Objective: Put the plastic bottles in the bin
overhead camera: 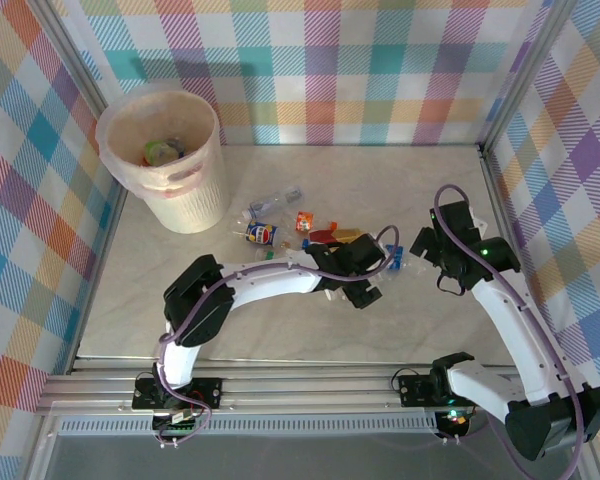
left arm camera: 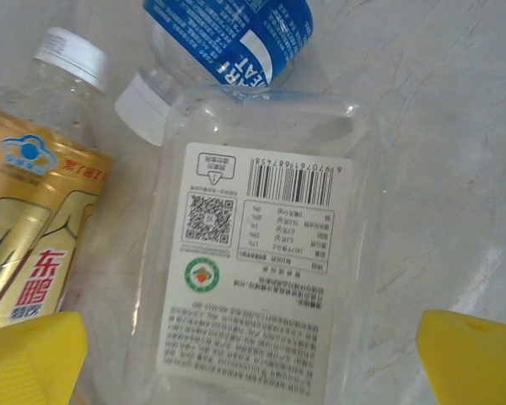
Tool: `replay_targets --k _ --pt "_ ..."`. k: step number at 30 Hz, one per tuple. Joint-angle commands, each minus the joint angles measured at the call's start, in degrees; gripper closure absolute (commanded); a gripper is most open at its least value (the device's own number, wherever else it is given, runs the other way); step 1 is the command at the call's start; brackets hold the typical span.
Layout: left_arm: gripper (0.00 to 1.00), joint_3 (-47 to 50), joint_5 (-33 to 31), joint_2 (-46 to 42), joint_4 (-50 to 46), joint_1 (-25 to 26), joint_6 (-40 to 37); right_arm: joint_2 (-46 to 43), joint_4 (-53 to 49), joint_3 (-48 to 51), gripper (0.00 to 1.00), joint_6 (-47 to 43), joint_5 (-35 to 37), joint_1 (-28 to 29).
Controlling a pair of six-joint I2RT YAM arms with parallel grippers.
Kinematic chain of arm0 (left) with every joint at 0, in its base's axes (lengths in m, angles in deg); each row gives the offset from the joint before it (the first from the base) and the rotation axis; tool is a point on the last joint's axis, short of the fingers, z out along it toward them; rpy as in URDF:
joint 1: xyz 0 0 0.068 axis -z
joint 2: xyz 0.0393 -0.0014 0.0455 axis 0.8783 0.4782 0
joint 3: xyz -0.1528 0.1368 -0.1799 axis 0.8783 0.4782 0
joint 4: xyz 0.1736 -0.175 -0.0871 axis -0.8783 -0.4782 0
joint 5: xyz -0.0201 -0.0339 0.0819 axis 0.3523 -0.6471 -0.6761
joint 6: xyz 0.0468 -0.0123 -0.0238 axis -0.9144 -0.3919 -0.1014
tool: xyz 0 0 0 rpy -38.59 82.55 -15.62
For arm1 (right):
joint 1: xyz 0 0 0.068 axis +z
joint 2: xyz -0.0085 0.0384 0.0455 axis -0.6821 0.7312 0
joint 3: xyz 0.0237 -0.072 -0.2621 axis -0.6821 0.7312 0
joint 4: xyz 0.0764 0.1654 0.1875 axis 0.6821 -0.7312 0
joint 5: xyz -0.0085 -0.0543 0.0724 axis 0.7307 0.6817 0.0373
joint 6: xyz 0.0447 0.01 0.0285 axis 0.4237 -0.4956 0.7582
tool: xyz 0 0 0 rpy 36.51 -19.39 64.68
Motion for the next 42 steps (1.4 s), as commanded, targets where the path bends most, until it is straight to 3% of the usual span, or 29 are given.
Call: replay_targets --k 1,29,42 --pt "0.0 -3.79 -1.53 2.98 -3.25 0.53 0.27 -1.31 -2.55 -2.07 0.0 -0.57 3.35 -0.53" --pt "0.01 -9.42 0.59 12.65 -6.2 -2.85 2.04 -0.63 -0.79 -0.58 0.0 -1.03 2.39 -1.4" --pt "0.2 -7.66 1.13 11.85 -7.2 -3.05 2.27 -0.45 -0.12 -0.05 0.0 -1.03 1.93 -1.53"
